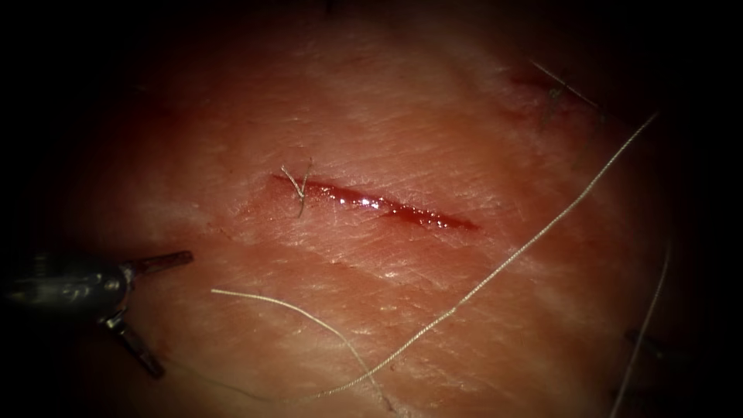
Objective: Wound Closure
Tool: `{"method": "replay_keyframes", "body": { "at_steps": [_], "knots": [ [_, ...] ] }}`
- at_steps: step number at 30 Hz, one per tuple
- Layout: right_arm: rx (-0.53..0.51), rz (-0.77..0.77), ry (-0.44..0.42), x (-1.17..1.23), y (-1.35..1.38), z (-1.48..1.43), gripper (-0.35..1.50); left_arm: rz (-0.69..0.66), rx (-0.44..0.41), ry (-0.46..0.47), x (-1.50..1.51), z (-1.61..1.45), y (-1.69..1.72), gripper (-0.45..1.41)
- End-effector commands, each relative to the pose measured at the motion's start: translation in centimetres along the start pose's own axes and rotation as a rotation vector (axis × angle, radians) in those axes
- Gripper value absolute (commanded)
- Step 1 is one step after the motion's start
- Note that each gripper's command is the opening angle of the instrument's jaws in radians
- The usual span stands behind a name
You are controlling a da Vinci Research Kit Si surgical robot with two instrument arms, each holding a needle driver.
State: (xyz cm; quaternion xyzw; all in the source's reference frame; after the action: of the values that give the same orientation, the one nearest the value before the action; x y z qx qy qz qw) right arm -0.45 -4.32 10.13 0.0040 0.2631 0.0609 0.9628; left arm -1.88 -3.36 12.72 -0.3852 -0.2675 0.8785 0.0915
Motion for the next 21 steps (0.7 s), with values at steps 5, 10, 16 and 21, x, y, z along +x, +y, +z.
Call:
{"method": "replay_keyframes", "body": {
  "at_steps": [5,10,16,21],
  "knots": [
    [-0.111,-0.067,-0.149,-0.13,0.38,-0.45,1.25,0.029,-0.029,-0.094,-0.14,0.42,0.13,1.20],
    [-0.220,-0.082,-0.212,-0.17,0.79,-0.66,1.25,0.063,-0.065,-0.163,-0.31,0.63,0.24,1.20],
    [-0.298,-0.029,-0.200,-0.12,1.14,-0.78,1.25,0.054,-0.085,-0.272,-0.60,0.86,0.28,0.86],
    [-0.291,-0.008,-0.140,0.05,1.12,-0.78,1.23,0.070,-0.114,-0.342,-0.79,0.90,0.25,-0.45]
  ]
}}
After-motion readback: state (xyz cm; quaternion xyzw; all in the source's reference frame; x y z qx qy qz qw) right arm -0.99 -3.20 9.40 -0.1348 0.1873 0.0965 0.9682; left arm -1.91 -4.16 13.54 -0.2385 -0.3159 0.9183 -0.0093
